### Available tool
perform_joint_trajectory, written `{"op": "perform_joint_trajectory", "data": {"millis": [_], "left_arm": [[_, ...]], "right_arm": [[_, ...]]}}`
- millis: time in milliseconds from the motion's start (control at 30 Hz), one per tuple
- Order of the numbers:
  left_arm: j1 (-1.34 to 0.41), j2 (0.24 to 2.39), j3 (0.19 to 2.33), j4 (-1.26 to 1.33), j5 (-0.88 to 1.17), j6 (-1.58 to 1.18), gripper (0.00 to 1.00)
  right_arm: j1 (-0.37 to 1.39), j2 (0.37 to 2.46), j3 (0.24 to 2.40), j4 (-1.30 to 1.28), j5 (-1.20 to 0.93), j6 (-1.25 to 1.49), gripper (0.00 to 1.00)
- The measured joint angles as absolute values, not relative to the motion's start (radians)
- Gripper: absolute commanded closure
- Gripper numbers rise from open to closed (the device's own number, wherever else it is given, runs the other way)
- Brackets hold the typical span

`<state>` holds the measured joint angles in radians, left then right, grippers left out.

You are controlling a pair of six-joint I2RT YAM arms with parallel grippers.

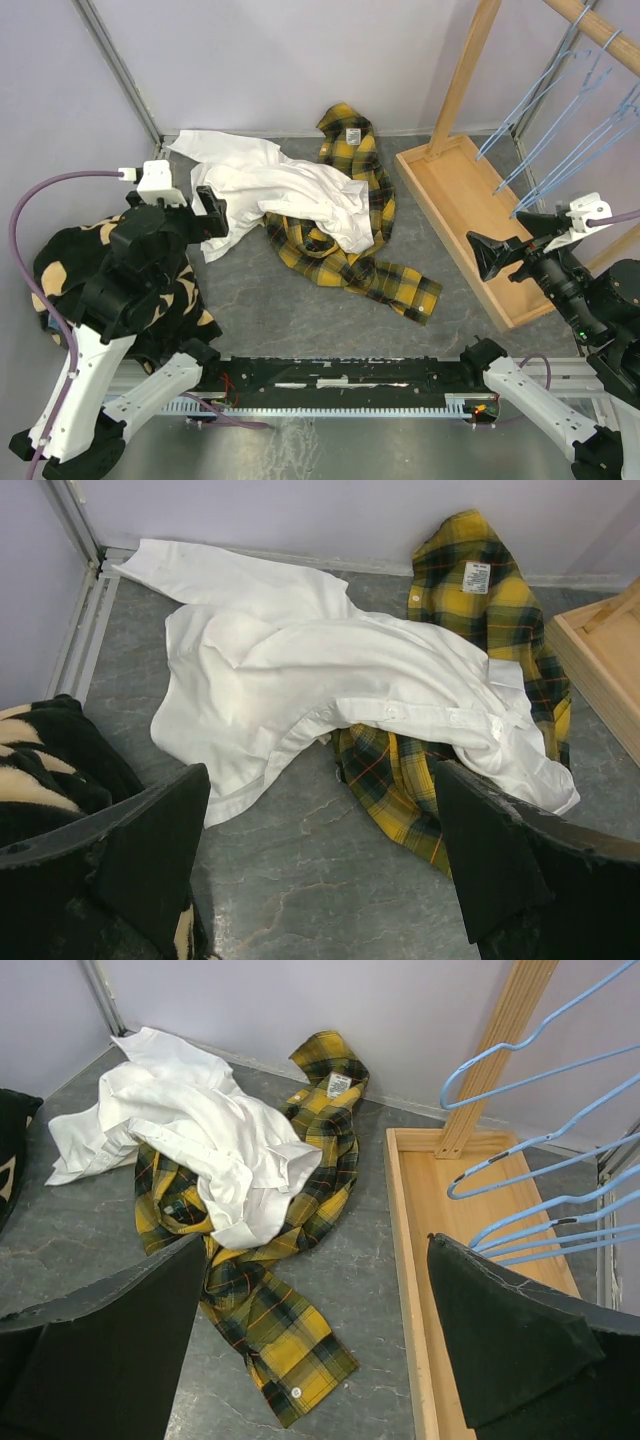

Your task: Place the shirt on the hanger

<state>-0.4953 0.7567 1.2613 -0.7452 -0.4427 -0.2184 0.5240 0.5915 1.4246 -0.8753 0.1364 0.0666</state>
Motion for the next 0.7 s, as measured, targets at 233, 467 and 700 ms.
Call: {"op": "perform_joint_trajectory", "data": {"millis": [233, 467, 700], "left_arm": [[-0.495, 0.765, 1.25, -0.728, -0.436, -0.219, 0.01], [-0.495, 0.791, 1.231, -0.722, -0.412, -0.234, 0.01], [-0.495, 0.817, 1.184, -0.723, -0.393, -0.279, 0.01]], "right_arm": [[0.525, 0.566, 1.423, -0.881, 0.194, 0.078, 0.01], [0.529, 0.547, 1.431, -0.934, 0.245, 0.083, 0.01], [0.529, 0.632, 1.493, -1.011, 0.227, 0.056, 0.01]]}}
